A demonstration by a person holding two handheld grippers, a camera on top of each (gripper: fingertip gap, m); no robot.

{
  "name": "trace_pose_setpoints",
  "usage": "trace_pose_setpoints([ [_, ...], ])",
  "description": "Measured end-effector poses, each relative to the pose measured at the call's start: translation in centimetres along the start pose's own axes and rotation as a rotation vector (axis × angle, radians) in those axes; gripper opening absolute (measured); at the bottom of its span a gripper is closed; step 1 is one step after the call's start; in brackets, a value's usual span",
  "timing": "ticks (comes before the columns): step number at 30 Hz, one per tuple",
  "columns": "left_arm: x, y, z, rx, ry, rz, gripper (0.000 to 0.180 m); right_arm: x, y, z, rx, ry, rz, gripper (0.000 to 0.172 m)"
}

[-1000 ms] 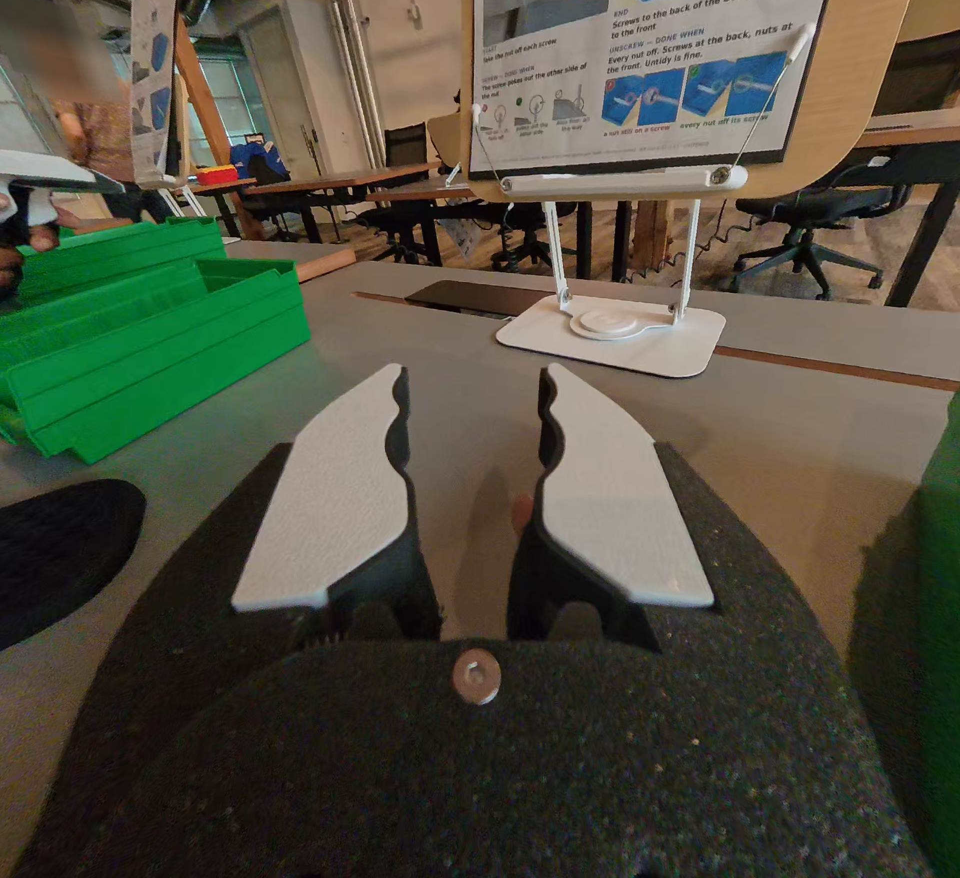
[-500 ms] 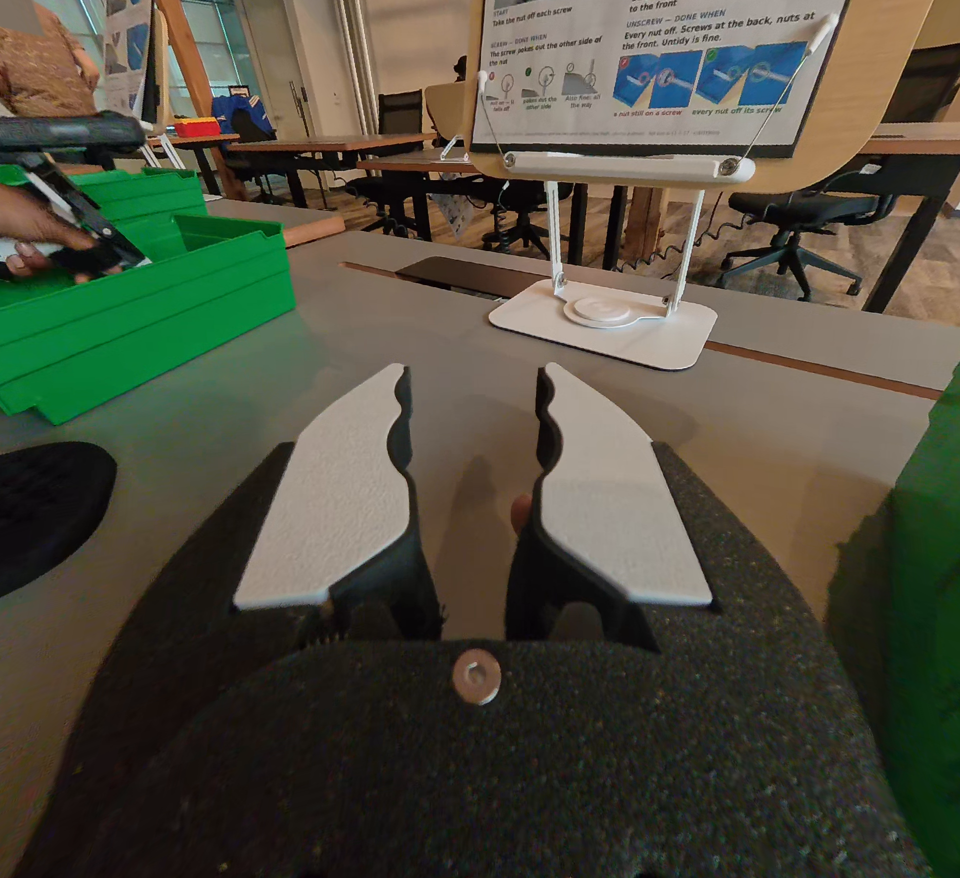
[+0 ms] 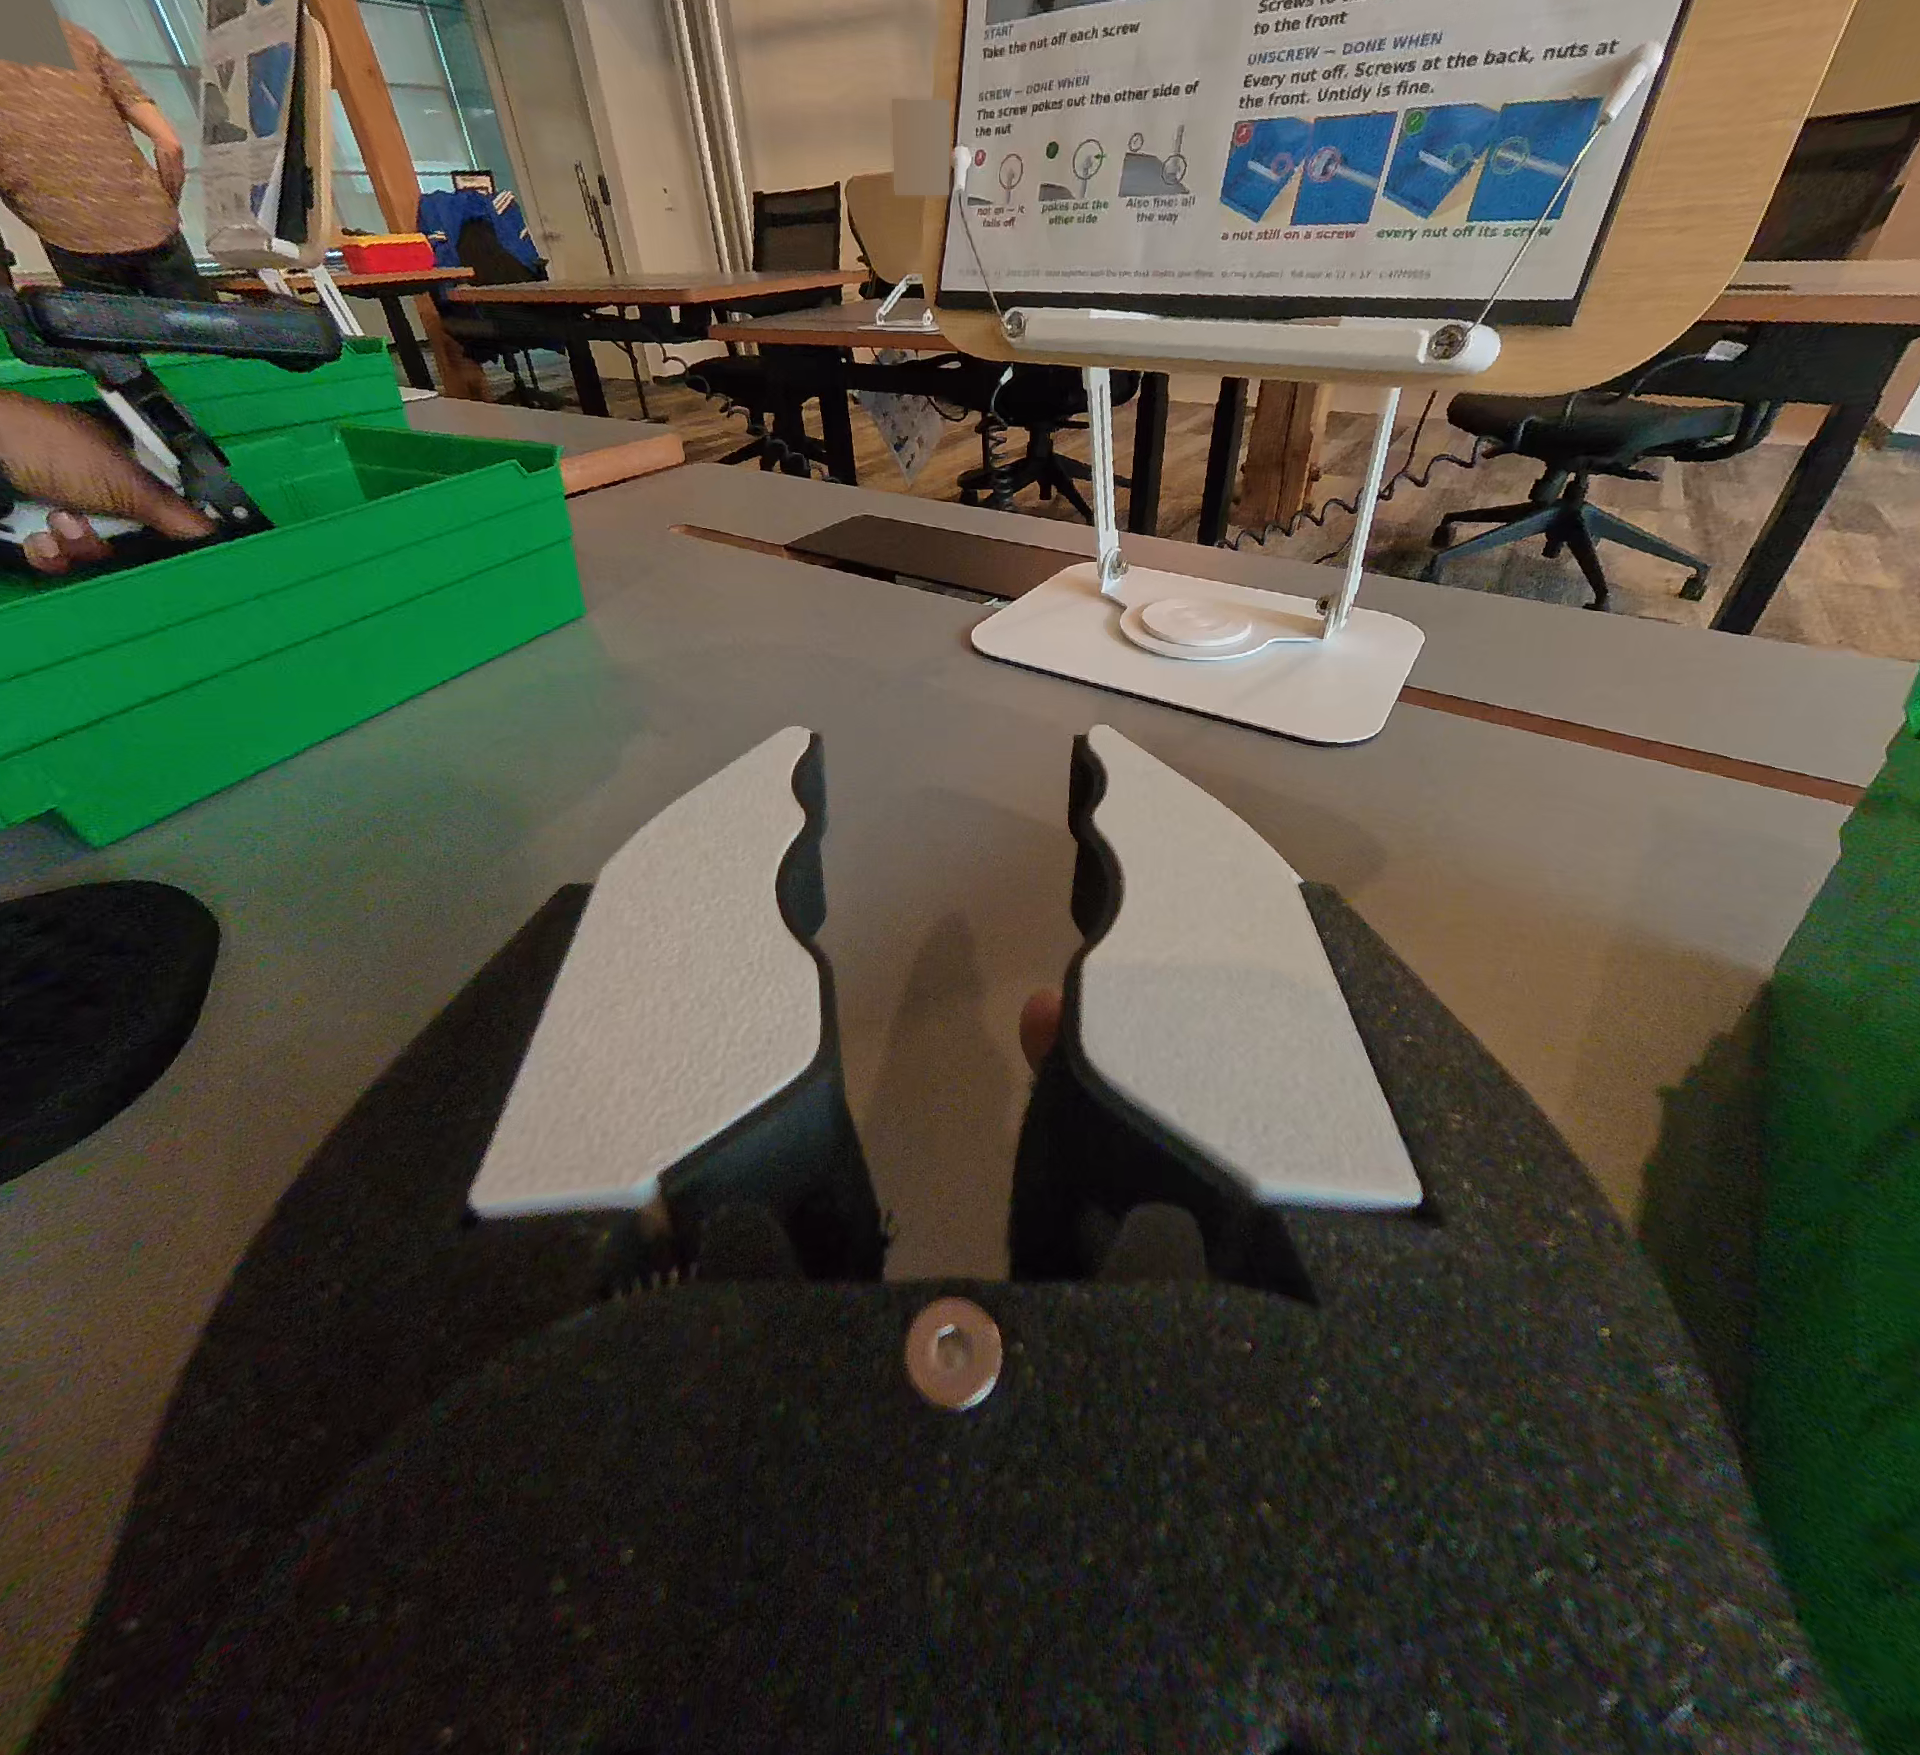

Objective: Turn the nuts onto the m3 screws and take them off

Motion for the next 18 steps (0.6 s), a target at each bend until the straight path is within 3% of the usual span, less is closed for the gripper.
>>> trace_pose_setpoints([
  [12, 0.4, 0.1, -0.4, 0.013, -0.042, 0.001, 0.003, 0.0, -0.2, -0.1, -0.01, 0.003, -0.011, 0.044],
  [18, -1.4, -0.9, 0.2, 0.05, -0.208, -0.012, 0.003, 0.1, -0.1, -0.3, -0.012, 0.016, -0.004, 0.043],
])
Point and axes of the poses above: each gripper's, where its closed fingertips meet, x out along the fingers, z out of its top, y = z × x across the jaws, the point moved 3 cm from there along -x, back along the fingers, and after that the axes turned 2 degrees about -z, right-handed, at the moved point
